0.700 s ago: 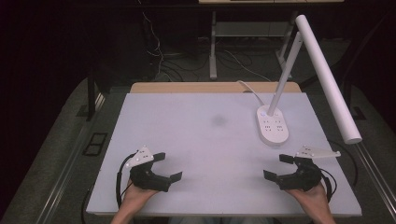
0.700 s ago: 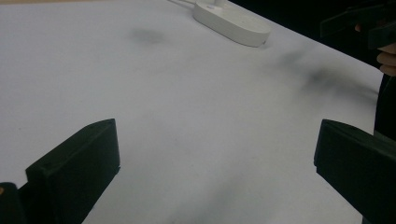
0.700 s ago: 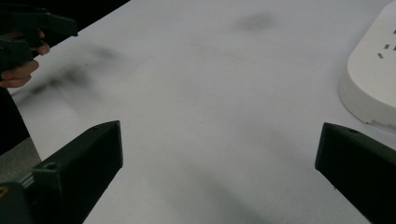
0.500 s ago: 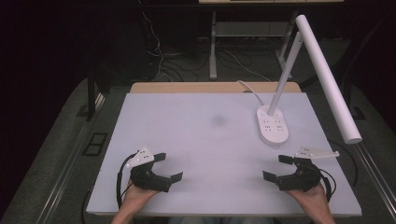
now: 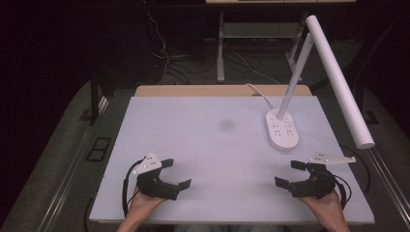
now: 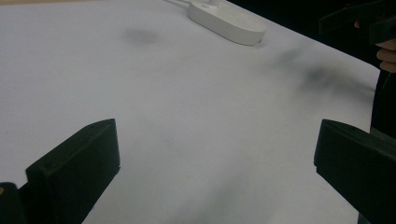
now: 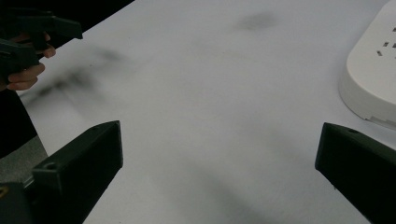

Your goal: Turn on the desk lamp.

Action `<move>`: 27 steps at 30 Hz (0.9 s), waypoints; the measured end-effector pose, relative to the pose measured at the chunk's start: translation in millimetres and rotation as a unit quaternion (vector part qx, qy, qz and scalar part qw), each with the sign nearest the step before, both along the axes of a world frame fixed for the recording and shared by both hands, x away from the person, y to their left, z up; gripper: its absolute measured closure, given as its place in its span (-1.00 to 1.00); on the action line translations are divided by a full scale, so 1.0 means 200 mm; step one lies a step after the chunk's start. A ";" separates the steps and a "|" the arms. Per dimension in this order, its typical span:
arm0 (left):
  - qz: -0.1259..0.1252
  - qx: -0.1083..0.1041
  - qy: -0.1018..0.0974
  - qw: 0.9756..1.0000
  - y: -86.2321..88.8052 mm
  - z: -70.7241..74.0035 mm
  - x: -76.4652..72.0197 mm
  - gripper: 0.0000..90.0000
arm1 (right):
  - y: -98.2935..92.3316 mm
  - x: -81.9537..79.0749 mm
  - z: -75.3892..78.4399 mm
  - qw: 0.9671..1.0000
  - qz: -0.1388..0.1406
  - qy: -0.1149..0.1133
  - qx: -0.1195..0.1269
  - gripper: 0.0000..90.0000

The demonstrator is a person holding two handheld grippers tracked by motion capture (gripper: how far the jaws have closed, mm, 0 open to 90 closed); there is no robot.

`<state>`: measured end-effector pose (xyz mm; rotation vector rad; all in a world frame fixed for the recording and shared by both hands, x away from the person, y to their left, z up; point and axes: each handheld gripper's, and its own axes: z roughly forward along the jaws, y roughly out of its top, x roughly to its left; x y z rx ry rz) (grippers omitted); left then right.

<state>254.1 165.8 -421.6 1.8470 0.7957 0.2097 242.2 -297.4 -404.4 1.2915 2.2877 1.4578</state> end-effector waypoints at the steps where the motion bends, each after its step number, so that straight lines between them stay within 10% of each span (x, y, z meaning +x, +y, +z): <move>1: 0.000 0.000 0.000 1.000 0.00 0.00 0.00 -1.00 | 0.00 0.00 0.00 1.000 0.000 0.000 0.000 -0.99; 27: -0.005 0.016 -0.002 1.000 -0.01 -0.02 0.02 -1.00 | 0.00 0.10 0.09 0.999 0.022 0.017 -0.017 -0.99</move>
